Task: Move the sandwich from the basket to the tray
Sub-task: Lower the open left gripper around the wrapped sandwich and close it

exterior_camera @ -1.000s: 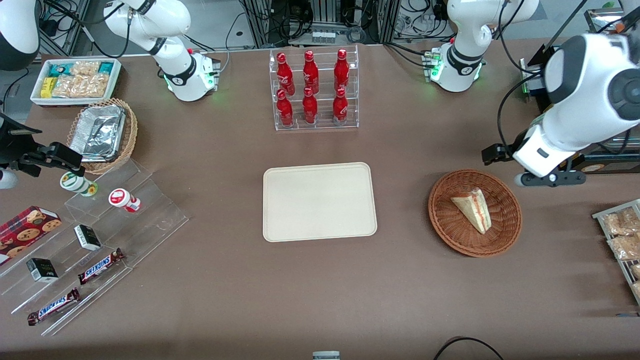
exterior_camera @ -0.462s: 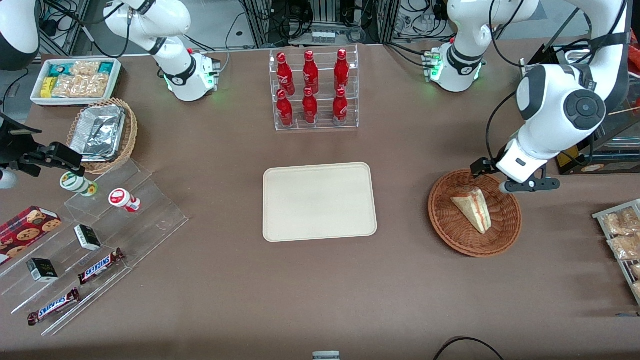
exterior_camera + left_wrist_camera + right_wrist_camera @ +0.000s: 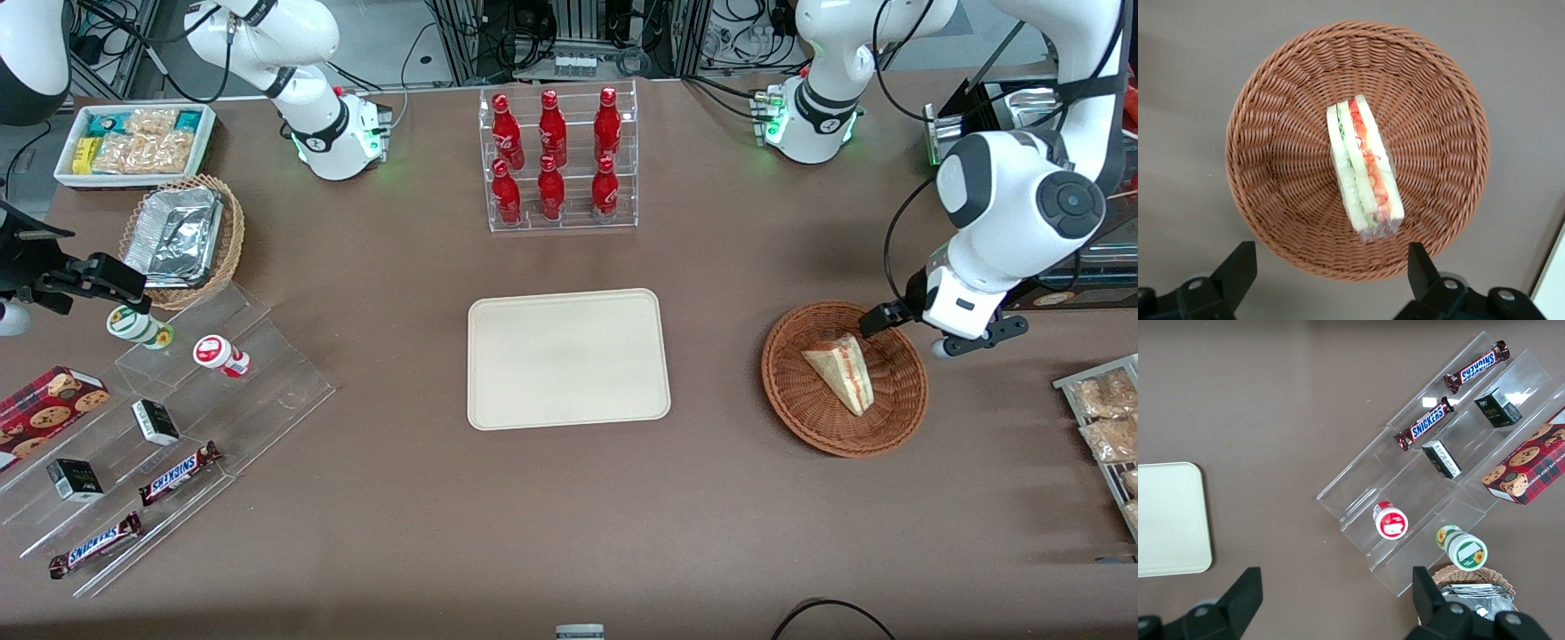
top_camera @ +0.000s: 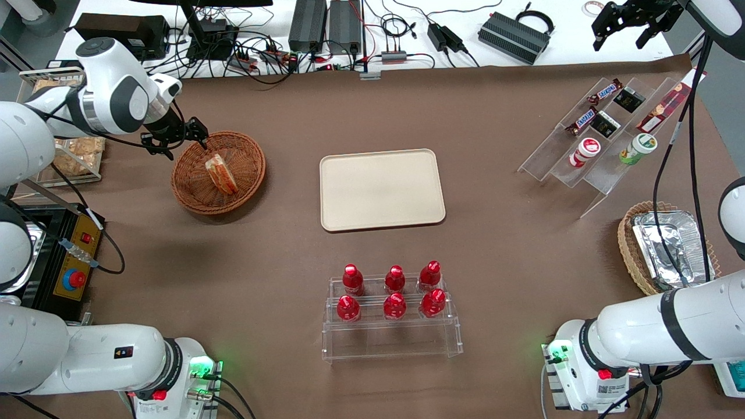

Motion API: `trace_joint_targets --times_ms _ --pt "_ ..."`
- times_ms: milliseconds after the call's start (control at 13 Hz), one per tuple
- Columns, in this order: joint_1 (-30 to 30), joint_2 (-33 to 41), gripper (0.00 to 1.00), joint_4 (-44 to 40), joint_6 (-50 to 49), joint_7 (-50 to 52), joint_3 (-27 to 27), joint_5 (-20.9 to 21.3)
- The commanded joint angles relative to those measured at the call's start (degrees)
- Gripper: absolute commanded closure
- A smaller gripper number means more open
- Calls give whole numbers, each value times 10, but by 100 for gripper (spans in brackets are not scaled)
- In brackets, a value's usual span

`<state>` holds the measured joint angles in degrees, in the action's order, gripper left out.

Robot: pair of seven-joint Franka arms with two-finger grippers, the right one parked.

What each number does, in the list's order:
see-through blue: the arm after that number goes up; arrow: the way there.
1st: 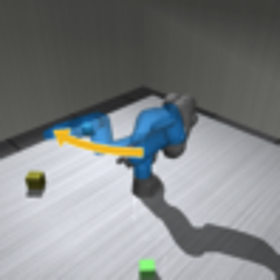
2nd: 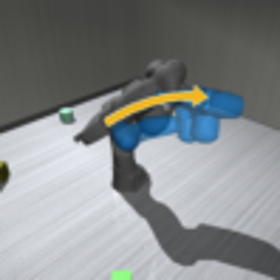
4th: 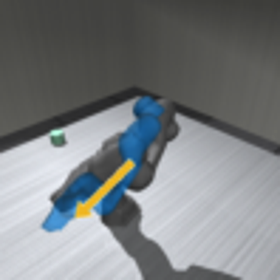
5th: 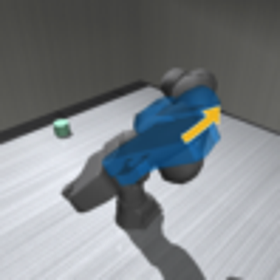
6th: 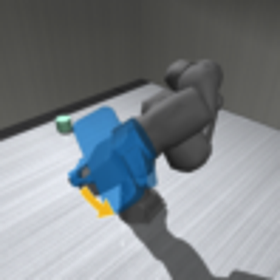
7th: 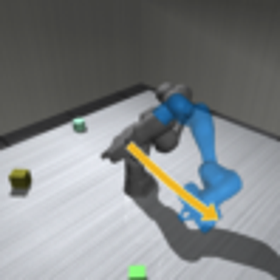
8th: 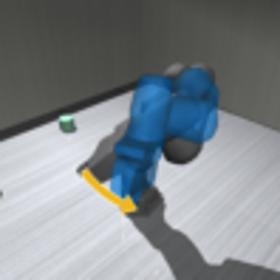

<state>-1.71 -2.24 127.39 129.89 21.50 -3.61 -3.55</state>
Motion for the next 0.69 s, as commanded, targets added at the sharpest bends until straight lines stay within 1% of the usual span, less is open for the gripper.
trace_joint_targets --times_ms 0,77,231,385,538,615 --pt "11 -21 0 3 46 97 -4 -5" --pt "23 -27 0 5 63 117 -4 -4" --pt "29 -50 0 5 83 178 -4 0" --pt "36 -60 0 6 99 188 -4 13" --pt "36 -69 0 6 100 188 -4 37" --pt "36 -73 0 6 101 189 -4 38"
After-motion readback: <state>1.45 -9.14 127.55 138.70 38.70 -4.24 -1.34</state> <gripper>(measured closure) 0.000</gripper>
